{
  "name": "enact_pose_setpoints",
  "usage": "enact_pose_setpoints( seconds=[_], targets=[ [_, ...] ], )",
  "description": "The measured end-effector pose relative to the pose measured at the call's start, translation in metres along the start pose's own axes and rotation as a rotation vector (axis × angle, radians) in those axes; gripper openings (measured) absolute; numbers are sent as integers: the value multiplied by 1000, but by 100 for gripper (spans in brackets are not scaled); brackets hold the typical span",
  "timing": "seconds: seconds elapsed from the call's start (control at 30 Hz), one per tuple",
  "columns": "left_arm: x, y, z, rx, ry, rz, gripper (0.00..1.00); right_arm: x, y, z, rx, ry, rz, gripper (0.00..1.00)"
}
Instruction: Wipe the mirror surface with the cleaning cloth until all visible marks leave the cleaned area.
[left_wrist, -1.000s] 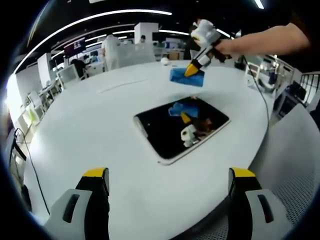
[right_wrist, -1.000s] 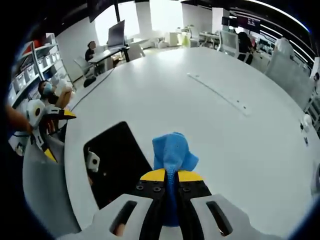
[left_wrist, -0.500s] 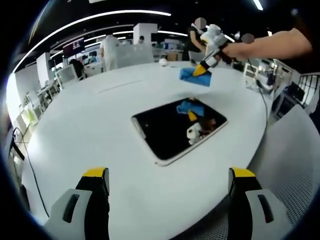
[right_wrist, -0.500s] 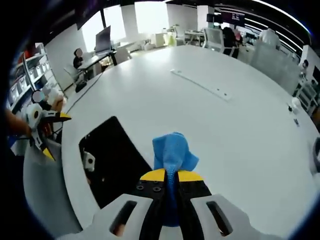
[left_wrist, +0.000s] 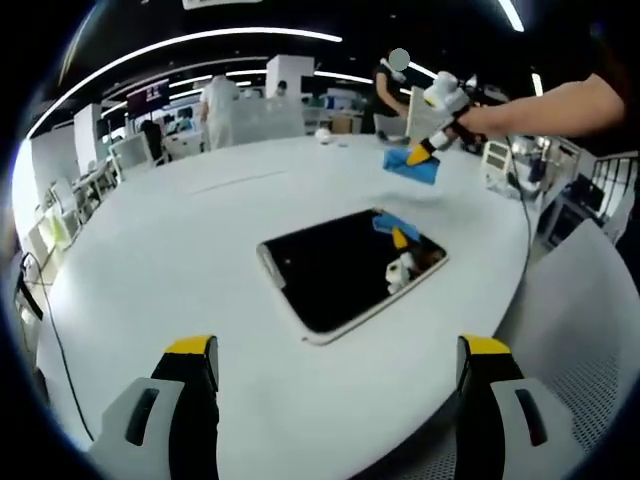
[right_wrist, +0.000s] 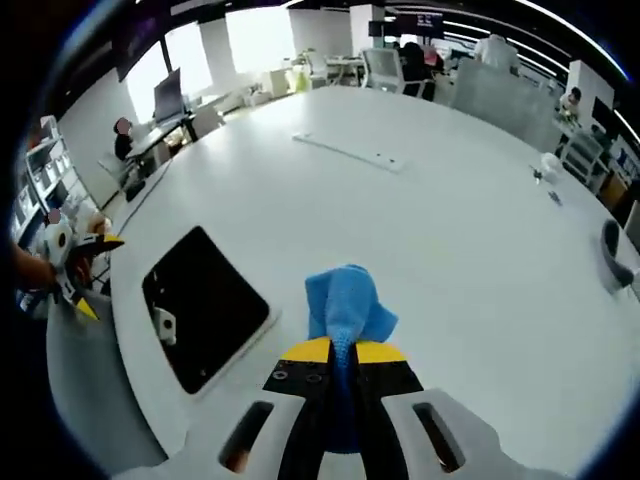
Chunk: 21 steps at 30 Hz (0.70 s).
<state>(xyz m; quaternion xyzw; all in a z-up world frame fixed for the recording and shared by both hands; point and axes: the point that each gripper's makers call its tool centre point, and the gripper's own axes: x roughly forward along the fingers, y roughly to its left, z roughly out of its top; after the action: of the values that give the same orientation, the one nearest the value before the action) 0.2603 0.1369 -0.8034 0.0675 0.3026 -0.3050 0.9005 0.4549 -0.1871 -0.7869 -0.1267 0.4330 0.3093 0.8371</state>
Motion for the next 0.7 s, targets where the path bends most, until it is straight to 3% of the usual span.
enact_pose_setpoints(
  seconds=[0.27, 0.43, 0.7],
  targets=[
    [1, -1, 0, -17, -6, -6, 100, 2, -11, -13, 34, 17, -29, 1],
    [0, 2, -1, -18, -4, 8, 100, 13, -23, -29, 169, 17, -55, 1],
    [-1, 6, -2, -39, 0, 26, 100, 29, -24, -49, 199, 55, -66, 2]
  ],
)
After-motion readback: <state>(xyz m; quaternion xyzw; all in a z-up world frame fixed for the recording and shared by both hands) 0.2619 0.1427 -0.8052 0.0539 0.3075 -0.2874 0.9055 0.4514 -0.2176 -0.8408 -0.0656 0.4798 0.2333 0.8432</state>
